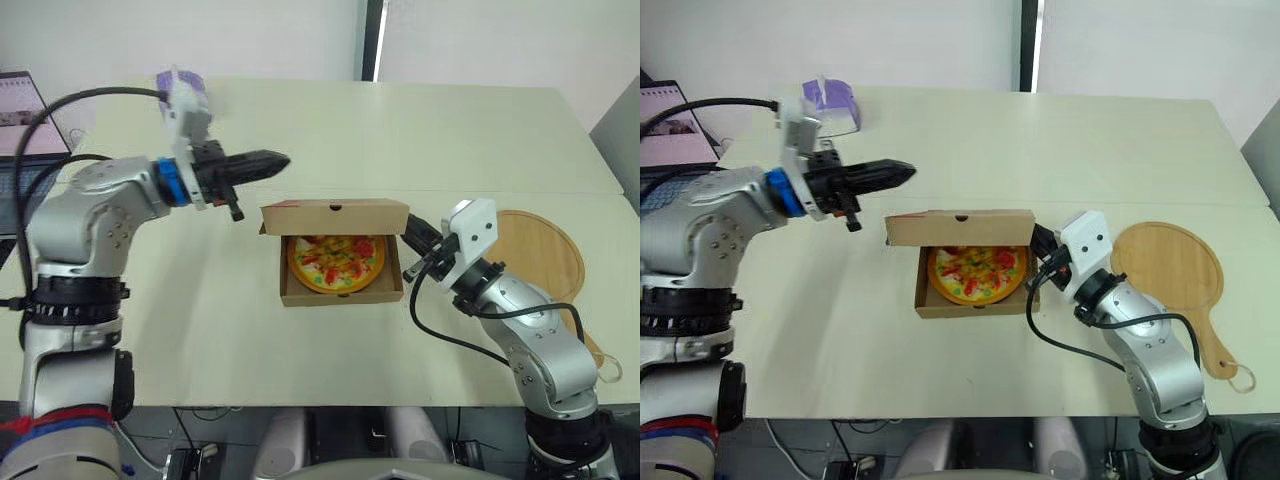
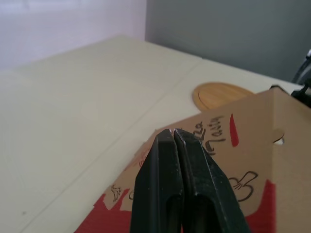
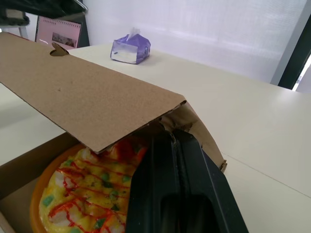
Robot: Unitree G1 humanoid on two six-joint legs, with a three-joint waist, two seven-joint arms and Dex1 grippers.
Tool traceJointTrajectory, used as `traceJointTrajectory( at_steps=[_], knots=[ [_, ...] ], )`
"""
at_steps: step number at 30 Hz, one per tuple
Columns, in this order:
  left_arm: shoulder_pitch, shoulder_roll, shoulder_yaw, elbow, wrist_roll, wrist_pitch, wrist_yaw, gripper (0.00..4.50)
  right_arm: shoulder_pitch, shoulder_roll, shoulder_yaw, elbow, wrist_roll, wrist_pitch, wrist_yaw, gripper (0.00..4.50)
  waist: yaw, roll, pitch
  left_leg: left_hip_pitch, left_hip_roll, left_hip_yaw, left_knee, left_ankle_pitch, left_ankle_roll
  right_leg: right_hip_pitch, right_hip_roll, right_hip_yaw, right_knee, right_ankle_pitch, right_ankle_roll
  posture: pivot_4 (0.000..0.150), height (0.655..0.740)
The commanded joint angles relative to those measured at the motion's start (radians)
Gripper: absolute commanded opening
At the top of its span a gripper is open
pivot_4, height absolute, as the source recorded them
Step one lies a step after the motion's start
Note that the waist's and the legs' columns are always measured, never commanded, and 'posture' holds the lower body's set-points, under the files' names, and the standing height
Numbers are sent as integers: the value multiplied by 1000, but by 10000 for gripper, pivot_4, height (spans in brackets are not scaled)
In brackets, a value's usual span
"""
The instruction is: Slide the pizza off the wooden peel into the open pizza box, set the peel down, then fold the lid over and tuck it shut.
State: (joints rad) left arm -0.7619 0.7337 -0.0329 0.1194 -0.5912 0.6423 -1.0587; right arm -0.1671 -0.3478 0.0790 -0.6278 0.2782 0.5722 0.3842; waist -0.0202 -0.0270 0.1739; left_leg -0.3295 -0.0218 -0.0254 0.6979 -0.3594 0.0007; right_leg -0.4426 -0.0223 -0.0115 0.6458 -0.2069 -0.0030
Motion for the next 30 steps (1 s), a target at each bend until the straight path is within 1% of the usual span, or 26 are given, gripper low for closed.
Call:
traceJointTrajectory(
  at_steps=[1, 6, 9, 12, 14, 18, 19, 20, 22, 25, 27, 30],
  knots=[
    [-8, 24, -47, 17, 68, -35, -74, 315, 13, -15, 5, -18, 1, -46, 29, 0, -4, 0, 0, 0, 0, 0, 0, 0, 0, 0, 0, 0, 0, 0, 0, 1500, 7400],
    [-26, 11, -55, 54, 114, -57, -104, 315, 45, -37, 20, -4, -13, -97, 63, 0, -4, 0, 0, -1, 0, 0, 0, -2, 3, 0, 0, 0, 0, 0, 0, 1500, 7400],
    [-18, 8, -59, 40, 118, -50, -129, 0, 70, -59, 25, 9, -31, -140, 88, 6159, -4, 0, 0, -1, 0, -1, 0, -2, 4, 0, 0, -1, 0, 0, 0, 1500, 7400],
    [-13, 4, -61, 36, 129, -53, -139, 0, 89, -79, 21, 11, -32, -161, 111, 16230, -3, 0, 0, -1, 0, 0, 0, -2, 4, 0, 0, 0, 0, 0, 0, 1500, 7400],
    [-11, -1, -65, 40, 140, -61, -144, 0, 113, -121, 1, 10, -25, -176, 154, 23827, -3, 0, 0, -1, 0, -1, 0, -2, 4, 0, 0, -1, 0, 0, 0, 1500, 7400],
    [-4, -10, -72, 41, 161, -77, -154, 0, 166, -237, -54, 36, -21, -236, 257, 38071, 5, -1, 0, -1, -1, -1, 1, -2, 4, 0, -1, -1, -1, 0, 0, 1500, 7400],
    [-1, -13, -75, 42, 166, -81, -156, 0, 182, -272, -74, 47, -10, -250, 296, 42500, 6, -1, 0, -1, -1, 0, 1, -2, 4, 0, -1, -1, 0, 0, 0, 1500, 7400],
    [1, -16, -77, 42, 172, -87, -157, 0, 196, -307, -94, 57, 7, -260, 337, 44286, 9, -1, 0, -1, -1, 0, 1, -2, 5, 1, -1, -1, -1, 0, 0, 1500, 7400],
    [5, -23, -84, 46, 185, -102, -161, 0, 210, -373, -133, 81, 35, -279, 416, 44286, 15, -1, 0, -1, -1, 0, 1, -3, 5, 1, 0, -1, -1, 0, 0, 1500, 7400],
    [22, -29, -94, 49, 206, -133, -169, 0, 185, -460, -185, 124, 85, -280, 519, 44286, 15, -1, 0, 0, 0, 1, 1, -3, 5, 1, 0, 0, 0, 0, 0, 1500, 7400],
    [32, -32, -101, 55, 224, -156, -174, 0, 145, -494, -194, 145, 109, -274, 563, 44286, 14, -1, 0, 0, 0, 1, 1, -3, 5, 1, 0, 0, 0, 0, 0, 1500, 7400],
    [39, -38, -105, 61, 240, -175, -177, 0, 60, -507, -186, 164, 126, -266, 590, 44286, 14, -1, 1, 0, 0, 0, 1, -3, 5, 1, 0, 0, 0, 0, 0, 1500, 7400]
  ],
)
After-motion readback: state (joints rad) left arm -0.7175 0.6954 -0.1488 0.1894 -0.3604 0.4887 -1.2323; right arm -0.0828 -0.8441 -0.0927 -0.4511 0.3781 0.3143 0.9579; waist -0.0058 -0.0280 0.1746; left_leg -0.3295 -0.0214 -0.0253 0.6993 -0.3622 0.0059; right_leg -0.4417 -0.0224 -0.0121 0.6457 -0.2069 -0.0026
